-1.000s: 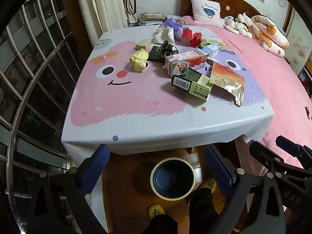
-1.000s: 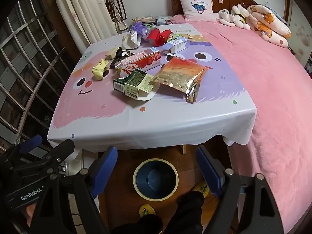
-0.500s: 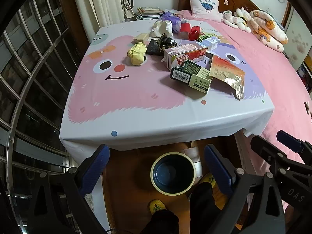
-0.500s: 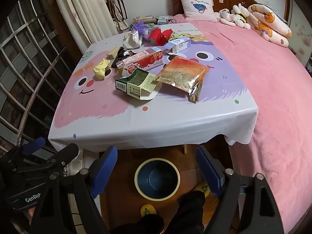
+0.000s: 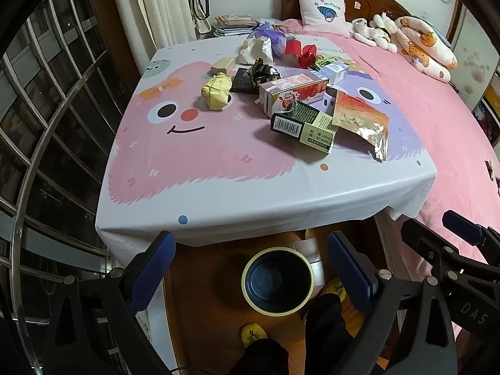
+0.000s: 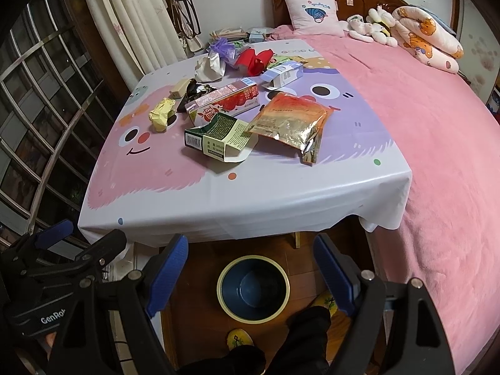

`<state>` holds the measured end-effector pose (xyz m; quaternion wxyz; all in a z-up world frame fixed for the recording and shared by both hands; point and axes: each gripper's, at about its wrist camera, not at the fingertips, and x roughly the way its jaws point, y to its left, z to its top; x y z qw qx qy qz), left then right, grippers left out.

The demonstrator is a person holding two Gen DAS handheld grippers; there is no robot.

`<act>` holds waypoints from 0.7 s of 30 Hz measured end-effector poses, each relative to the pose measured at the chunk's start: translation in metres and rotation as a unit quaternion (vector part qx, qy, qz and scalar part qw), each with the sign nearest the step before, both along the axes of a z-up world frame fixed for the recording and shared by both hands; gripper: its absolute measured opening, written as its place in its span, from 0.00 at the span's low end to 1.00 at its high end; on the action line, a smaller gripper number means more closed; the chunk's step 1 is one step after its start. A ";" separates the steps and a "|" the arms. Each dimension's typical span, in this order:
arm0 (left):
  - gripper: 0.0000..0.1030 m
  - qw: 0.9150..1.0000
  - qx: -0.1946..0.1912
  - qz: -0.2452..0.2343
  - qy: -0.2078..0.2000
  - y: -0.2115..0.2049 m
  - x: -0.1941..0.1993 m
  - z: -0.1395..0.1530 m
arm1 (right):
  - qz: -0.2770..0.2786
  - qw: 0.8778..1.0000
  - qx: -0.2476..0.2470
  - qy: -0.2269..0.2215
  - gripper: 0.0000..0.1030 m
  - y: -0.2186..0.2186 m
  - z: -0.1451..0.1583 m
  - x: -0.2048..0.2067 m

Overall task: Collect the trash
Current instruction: 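Move both tools toward the trash items on the tablecloth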

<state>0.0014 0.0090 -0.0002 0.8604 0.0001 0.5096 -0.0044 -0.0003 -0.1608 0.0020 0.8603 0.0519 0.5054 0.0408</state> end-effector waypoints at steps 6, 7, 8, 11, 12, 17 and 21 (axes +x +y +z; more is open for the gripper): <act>0.93 1.000 0.002 -0.006 -0.002 -0.001 0.001 0.000 | -0.007 1.000 0.004 0.000 0.81 -0.002 0.001 -0.003; 0.93 1.000 0.002 -0.008 -0.003 -0.001 0.001 0.000 | -0.011 1.000 0.004 0.000 0.81 -0.001 0.000 -0.003; 0.93 1.000 0.002 -0.009 -0.003 -0.001 0.001 0.000 | -0.012 1.000 0.005 0.000 0.81 -0.001 0.000 -0.004; 0.93 1.000 0.002 -0.014 -0.004 -0.001 0.001 -0.001 | -0.018 1.000 0.006 0.001 0.81 -0.001 -0.001 -0.005; 0.93 1.000 0.002 -0.015 -0.004 -0.001 0.001 -0.001 | -0.021 1.000 0.007 0.001 0.81 -0.002 -0.002 -0.006; 0.93 1.000 0.001 -0.022 -0.005 -0.002 0.001 -0.002 | -0.029 1.000 0.011 0.004 0.81 -0.002 -0.004 -0.007; 0.93 1.000 0.001 -0.027 -0.004 -0.002 0.002 -0.003 | -0.036 0.999 0.013 0.006 0.81 -0.002 -0.007 -0.008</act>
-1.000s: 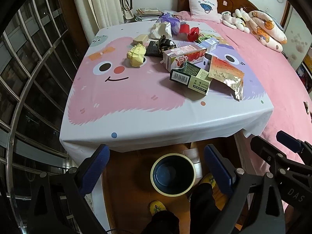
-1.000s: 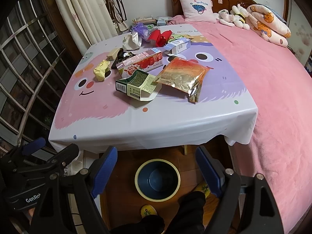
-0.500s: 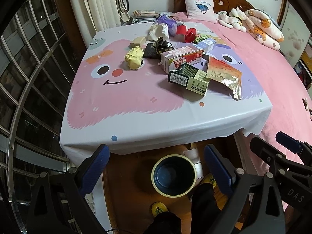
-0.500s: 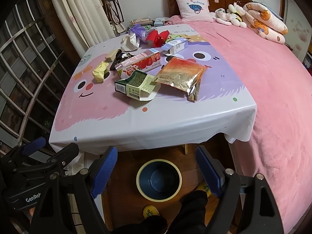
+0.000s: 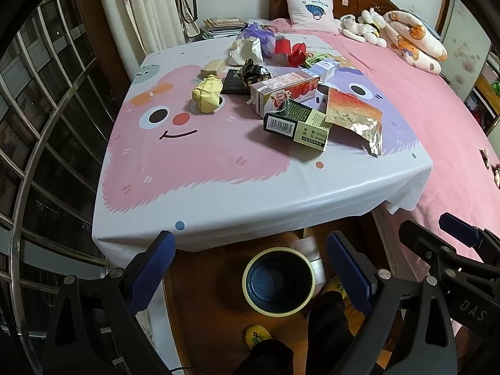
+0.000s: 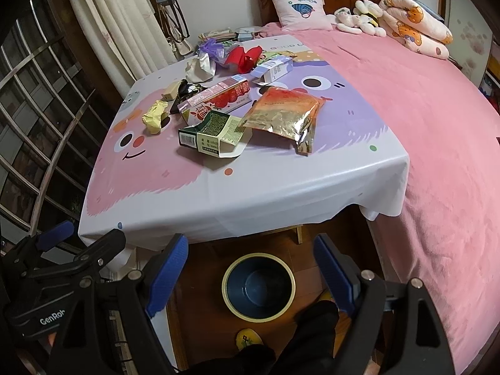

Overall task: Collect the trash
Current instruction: 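Move both tools toward the trash items on the tablecloth, then grasp the green box with the left tool while the right tool grasps the orange snack bag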

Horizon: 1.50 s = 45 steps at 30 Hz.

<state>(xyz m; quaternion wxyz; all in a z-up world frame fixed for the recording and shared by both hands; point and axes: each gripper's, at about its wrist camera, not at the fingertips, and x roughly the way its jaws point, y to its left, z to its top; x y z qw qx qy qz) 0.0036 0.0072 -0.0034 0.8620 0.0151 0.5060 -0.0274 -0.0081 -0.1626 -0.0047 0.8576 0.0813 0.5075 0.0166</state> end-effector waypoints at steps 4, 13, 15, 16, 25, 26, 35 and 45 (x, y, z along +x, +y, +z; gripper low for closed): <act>0.93 1.000 0.000 -0.003 0.001 -0.001 0.002 -0.001 | -0.004 1.000 0.002 0.002 0.81 -0.001 -0.002 0.001; 0.93 1.000 -0.001 -0.015 -0.011 -0.006 0.008 0.005 | -0.015 1.000 0.014 0.012 0.81 -0.009 -0.003 0.011; 0.93 1.000 -0.003 -0.022 -0.015 -0.008 0.010 0.008 | -0.015 1.000 0.017 0.016 0.81 -0.010 -0.004 0.015; 0.93 1.000 -0.004 -0.025 -0.016 -0.009 0.013 0.010 | -0.014 1.000 0.017 0.018 0.81 -0.010 -0.003 0.016; 0.93 0.999 0.005 -0.037 0.011 -0.031 0.040 0.010 | 0.001 1.000 0.016 0.022 0.80 -0.028 0.002 0.048; 0.93 0.999 0.007 -0.037 0.014 -0.035 0.045 0.010 | 0.003 1.000 0.016 0.022 0.80 -0.032 0.002 0.054; 0.93 0.997 0.000 0.024 0.071 -0.055 0.098 -0.006 | 0.033 0.998 0.033 0.042 0.80 -0.071 -0.005 0.115; 0.93 0.978 -0.095 0.128 0.134 -0.049 0.153 -0.044 | 0.041 0.989 0.099 0.102 0.80 -0.119 -0.048 0.187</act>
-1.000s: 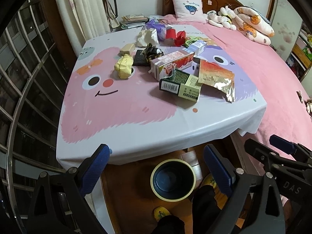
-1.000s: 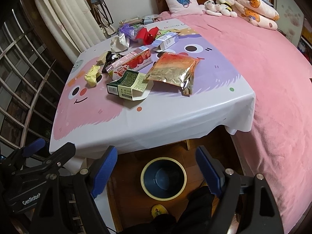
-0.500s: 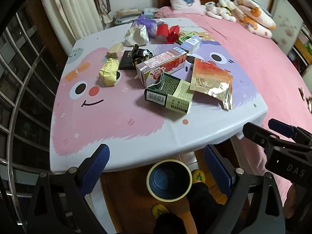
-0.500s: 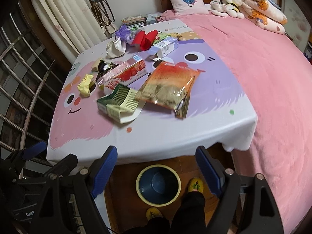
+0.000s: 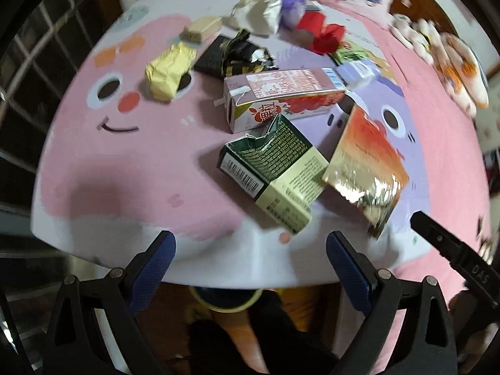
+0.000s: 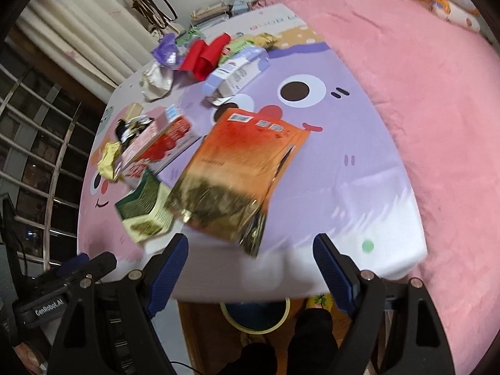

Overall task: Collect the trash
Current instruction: 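Grasp the green box with the left tool while the right tool grasps the orange snack bag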

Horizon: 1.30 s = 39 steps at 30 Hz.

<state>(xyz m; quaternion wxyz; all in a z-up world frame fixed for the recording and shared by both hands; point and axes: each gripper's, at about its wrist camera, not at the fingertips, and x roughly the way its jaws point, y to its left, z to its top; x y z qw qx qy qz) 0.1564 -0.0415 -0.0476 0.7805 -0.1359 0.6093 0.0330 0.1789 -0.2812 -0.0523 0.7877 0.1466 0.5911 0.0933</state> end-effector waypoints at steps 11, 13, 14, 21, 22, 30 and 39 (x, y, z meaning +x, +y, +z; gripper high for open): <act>0.93 0.995 -0.024 0.096 0.026 0.017 0.032 -0.033 | 0.047 0.997 0.043 0.039 0.69 0.006 -0.042 0.054; 0.93 0.994 -0.026 0.102 0.025 0.018 0.035 -0.037 | 0.059 0.997 0.043 0.038 0.69 0.012 -0.043 0.059; 0.93 0.994 -0.027 0.106 0.026 0.018 0.036 -0.039 | 0.066 0.996 0.045 0.039 0.69 0.016 -0.043 0.062; 0.72 0.990 -0.057 0.122 0.037 0.014 0.050 -0.053 | 0.096 0.992 0.066 0.043 0.34 0.031 -0.044 0.071; 0.61 0.990 -0.059 0.121 0.038 0.011 0.052 -0.055 | 0.100 0.992 0.065 0.041 0.32 0.033 -0.043 0.071; 0.27 0.991 -0.057 0.117 0.022 0.000 0.052 -0.047 | 0.119 0.990 0.074 0.000 0.05 0.039 -0.020 0.067; 0.21 0.996 -0.003 0.085 -0.016 0.002 0.026 -0.004 | 0.125 0.990 0.052 -0.044 0.03 0.038 0.014 0.042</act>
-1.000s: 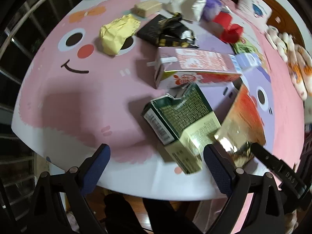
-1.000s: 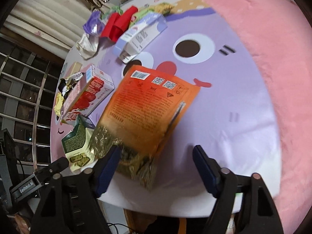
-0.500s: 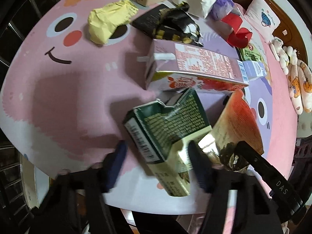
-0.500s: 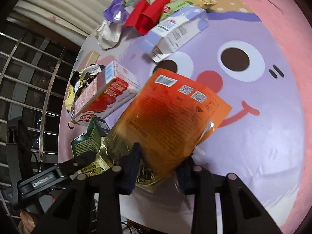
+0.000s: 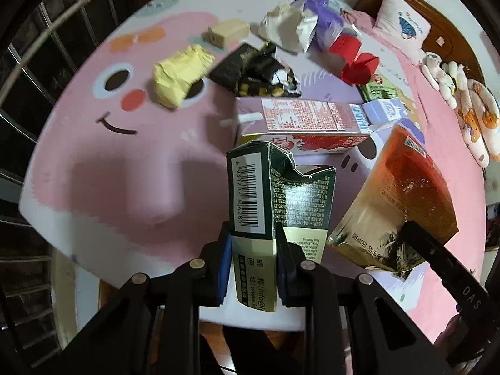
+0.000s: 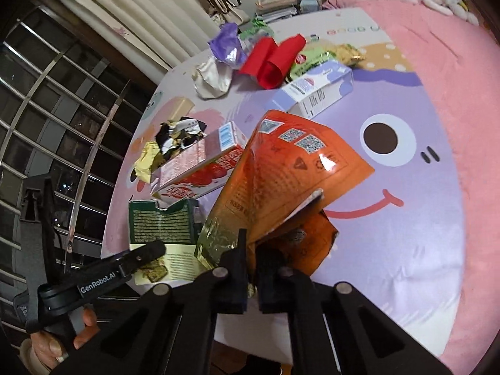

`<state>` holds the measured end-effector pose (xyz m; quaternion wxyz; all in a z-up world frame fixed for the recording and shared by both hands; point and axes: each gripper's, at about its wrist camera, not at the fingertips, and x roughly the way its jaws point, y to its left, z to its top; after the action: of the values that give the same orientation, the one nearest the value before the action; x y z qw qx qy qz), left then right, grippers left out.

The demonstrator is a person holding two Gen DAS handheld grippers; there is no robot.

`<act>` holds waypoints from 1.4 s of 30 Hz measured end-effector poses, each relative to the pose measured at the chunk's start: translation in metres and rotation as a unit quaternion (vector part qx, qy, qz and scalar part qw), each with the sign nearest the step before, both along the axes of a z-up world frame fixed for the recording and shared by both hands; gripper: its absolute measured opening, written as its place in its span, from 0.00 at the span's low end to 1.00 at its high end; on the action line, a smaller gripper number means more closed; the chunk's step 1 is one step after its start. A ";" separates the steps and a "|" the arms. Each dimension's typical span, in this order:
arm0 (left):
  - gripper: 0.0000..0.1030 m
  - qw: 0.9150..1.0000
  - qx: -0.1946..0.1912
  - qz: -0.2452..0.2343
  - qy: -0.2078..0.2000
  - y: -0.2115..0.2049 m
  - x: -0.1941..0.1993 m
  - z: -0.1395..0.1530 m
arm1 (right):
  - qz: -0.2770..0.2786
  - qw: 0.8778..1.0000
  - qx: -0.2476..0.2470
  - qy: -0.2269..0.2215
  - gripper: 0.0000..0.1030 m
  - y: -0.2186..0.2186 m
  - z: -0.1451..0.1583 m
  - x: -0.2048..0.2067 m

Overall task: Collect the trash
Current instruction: 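Grasp the green box with the left tool while the right tool grasps the orange snack bag, then carry both items over the blue bin and open both tools to drop them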

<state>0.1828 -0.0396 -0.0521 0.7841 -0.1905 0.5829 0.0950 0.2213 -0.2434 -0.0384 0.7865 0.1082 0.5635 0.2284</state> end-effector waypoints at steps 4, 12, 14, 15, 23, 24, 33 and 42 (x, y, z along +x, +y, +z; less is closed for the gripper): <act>0.21 0.999 0.013 -0.022 -0.020 0.010 -0.026 0.023 | -0.004 1.000 -0.016 -0.020 0.03 0.007 0.014 -0.027; 0.21 0.990 0.086 -0.107 -0.036 0.025 -0.097 0.044 | -0.003 0.998 -0.044 -0.034 0.03 0.040 0.028 -0.111; 0.22 0.986 0.096 -0.130 -0.036 0.029 -0.120 0.043 | -0.001 0.998 -0.053 -0.029 0.03 0.052 0.024 -0.131; 0.22 0.985 0.097 -0.136 -0.035 0.032 -0.128 0.042 | 0.001 0.998 -0.060 -0.025 0.03 0.059 0.020 -0.142; 0.22 0.976 0.094 -0.196 -0.007 0.040 -0.188 -0.006 | 0.007 0.995 -0.098 0.007 0.03 0.093 -0.019 -0.212; 0.22 0.975 0.093 -0.201 -0.001 0.040 -0.195 -0.015 | 0.006 0.995 -0.101 0.018 0.03 0.095 -0.029 -0.220; 0.22 0.970 0.080 -0.220 0.061 0.039 -0.225 -0.096 | 0.002 0.982 -0.146 0.116 0.03 0.101 -0.125 -0.263; 0.22 0.972 0.074 -0.205 0.089 0.026 -0.209 -0.221 | -0.007 0.967 -0.182 0.181 0.03 0.091 -0.268 -0.261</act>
<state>-0.0259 -0.0138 -0.2731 0.7436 0.0007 0.6685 -0.0080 -0.0396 -0.1529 -0.3065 0.6796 0.0069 0.7276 0.0932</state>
